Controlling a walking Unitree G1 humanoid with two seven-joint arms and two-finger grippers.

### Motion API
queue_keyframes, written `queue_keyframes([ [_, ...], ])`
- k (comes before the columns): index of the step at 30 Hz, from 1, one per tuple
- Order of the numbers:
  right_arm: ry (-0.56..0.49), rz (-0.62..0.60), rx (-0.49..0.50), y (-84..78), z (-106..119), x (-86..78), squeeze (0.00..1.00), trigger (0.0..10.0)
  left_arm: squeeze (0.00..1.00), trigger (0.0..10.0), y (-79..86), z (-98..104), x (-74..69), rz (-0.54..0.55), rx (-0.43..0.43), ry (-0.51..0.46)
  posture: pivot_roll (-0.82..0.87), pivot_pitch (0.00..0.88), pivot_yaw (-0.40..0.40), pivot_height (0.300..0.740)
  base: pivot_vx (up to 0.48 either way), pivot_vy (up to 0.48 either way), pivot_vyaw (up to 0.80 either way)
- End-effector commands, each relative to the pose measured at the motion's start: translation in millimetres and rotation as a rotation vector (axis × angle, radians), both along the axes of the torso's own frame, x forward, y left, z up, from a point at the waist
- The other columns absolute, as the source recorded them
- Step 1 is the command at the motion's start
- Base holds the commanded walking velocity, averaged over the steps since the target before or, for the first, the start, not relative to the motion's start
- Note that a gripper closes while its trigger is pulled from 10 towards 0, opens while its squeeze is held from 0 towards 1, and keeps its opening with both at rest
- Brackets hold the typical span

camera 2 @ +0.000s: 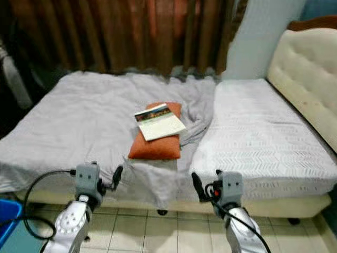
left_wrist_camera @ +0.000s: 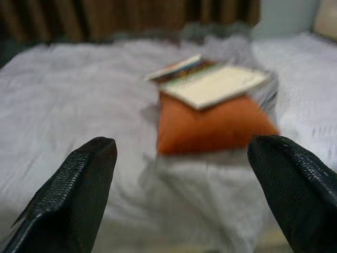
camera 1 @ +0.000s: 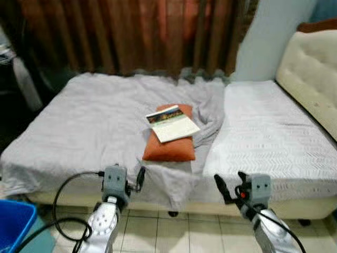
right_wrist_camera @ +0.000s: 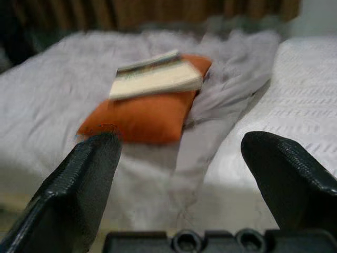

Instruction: Clean up the room

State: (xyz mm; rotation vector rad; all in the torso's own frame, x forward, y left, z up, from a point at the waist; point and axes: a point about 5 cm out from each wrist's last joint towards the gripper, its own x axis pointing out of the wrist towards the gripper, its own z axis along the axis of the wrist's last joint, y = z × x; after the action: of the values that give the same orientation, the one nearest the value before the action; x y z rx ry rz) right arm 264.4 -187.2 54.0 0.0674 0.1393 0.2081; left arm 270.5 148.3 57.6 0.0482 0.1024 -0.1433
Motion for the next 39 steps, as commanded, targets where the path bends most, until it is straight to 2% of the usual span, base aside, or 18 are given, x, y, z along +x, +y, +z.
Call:
queue_keyframes([
  [1,-0.010,0.009,-0.007,1.9,3.9,3.8,0.00,10.0,0.00,10.0,1.5,4.3,4.1,0.017,-0.013,-0.009,-0.02,0.000,0.018,0.740,0.454,0.000,0.00],
  [12,-0.017,0.018,-0.004,3.7,5.6,6.4,0.00,10.0,0.00,10.0,6.5,0.4,5.9,0.033,-0.019,0.006,-0.02,0.003,0.016,0.740,0.459,0.000,0.00],
  [29,-0.016,0.024,-0.007,4.7,5.3,6.0,0.00,10.0,0.00,10.0,5.2,2.3,11.3,0.038,-0.031,-0.001,-0.03,0.012,0.018,0.740,0.465,0.000,0.00],
  [33,-0.013,0.033,-0.016,6.6,4.5,6.8,0.00,10.0,0.00,10.0,2.9,3.0,11.5,0.032,-0.032,-0.003,-0.02,0.016,0.017,0.740,0.465,0.000,0.74],
  [39,-0.013,0.029,-0.009,6.1,4.4,7.6,0.00,10.0,0.00,10.0,4.6,3.6,13.1,0.035,-0.030,-0.005,-0.02,0.018,0.017,0.740,0.467,0.000,0.00],
])
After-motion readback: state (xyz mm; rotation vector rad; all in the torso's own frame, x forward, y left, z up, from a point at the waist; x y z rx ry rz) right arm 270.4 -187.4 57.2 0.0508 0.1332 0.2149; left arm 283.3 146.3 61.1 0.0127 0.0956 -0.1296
